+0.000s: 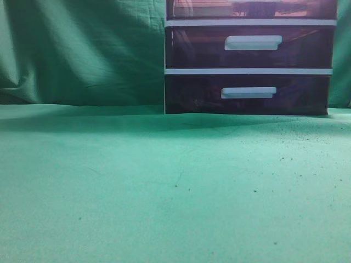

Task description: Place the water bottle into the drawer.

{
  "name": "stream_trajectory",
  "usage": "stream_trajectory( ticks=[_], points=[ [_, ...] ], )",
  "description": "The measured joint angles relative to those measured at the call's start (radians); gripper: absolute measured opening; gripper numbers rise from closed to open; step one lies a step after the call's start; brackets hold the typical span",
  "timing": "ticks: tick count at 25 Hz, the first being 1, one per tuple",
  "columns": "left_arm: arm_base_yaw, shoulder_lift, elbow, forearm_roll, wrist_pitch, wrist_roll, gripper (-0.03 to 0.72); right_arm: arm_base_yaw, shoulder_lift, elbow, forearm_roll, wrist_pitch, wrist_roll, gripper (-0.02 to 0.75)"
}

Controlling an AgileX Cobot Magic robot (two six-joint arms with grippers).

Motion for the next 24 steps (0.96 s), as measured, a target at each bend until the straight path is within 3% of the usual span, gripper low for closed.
stream_trajectory(
  ticks=[2,5,11,24],
  points=[
    [0.000,0.000,0.000,-0.086,0.066,0.101,0.000,0.000,0.000,0.000,0.000,0.000,0.000,0.000],
    [0.000,0.000,0.000,-0.099,0.155,0.133,0.000,0.000,0.000,0.000,0.000,0.000,0.000,0.000],
    [0.000,0.000,0.000,-0.013,0.254,0.026,0.000,0.000,0.000,0.000,0.000,0.000,0.000,0.000],
    [0.000,0.000,0.000,0.008,0.258,0.012,0.000,0.000,0.000,0.000,0.000,0.000,0.000,0.000]
  ],
)
